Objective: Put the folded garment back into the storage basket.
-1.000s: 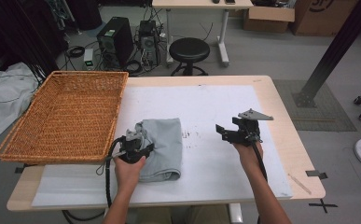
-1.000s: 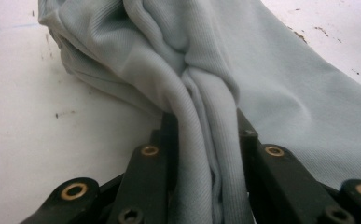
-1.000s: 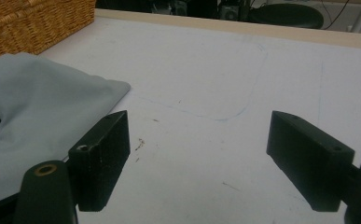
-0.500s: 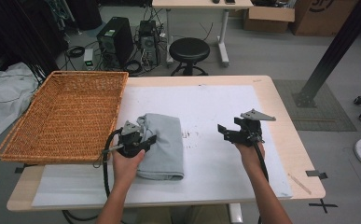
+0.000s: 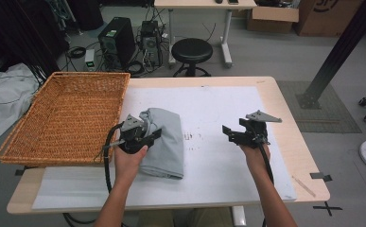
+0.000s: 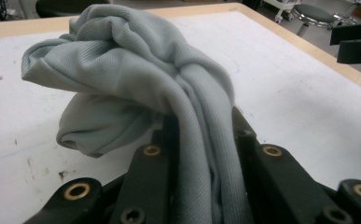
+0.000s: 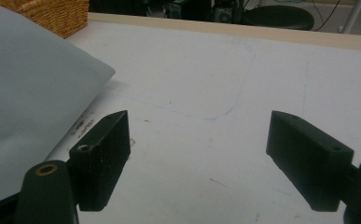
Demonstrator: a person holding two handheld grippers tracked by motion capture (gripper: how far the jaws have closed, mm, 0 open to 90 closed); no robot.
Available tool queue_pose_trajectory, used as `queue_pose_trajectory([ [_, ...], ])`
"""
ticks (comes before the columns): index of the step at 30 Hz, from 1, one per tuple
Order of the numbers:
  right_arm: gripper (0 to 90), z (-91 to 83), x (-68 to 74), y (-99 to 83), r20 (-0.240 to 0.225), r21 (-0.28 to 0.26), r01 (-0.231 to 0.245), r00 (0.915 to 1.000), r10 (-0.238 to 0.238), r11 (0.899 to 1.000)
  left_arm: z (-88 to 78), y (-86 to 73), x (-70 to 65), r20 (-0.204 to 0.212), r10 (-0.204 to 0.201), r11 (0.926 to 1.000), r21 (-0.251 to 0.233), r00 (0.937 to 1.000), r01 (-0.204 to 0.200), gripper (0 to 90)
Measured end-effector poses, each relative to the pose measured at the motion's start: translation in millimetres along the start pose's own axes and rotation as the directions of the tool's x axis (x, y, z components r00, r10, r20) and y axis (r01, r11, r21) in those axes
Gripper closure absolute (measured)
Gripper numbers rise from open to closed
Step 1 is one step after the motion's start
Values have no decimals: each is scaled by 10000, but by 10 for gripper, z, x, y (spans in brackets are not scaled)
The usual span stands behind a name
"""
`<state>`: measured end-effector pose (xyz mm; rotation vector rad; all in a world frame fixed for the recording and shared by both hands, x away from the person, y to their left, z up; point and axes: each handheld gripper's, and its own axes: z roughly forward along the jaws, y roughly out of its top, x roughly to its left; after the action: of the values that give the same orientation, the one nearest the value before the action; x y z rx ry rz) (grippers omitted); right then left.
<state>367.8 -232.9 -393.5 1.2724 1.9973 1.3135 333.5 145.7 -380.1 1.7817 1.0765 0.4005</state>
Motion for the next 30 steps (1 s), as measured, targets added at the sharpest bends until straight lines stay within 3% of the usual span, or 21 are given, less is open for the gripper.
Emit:
queue_pose_trajectory([
  [9, 207, -20, -29, -9, 118, -5, -27, 9999, 27, 10000, -86, 124, -5, 819, 298, 9991, -326, 9962, -272, 748],
  [15, 205, -28, -25, 1, 152, -4, -28, 9999, 28, 10000, -221, 310, -1, 1360, 503, 9956, -858, 9894, -388, 748],
  [22, 205, -37, -24, 1, 214, 22, -35, 9998, 34, 10000, -350, 488, 64, 2019, 694, 9919, -1182, 9769, -460, 748],
  [30, 205, -63, -31, 7, 332, 32, -38, 9994, 37, 10000, -518, 623, 207, 2363, 702, 9873, -1550, 9691, -337, 748],
])
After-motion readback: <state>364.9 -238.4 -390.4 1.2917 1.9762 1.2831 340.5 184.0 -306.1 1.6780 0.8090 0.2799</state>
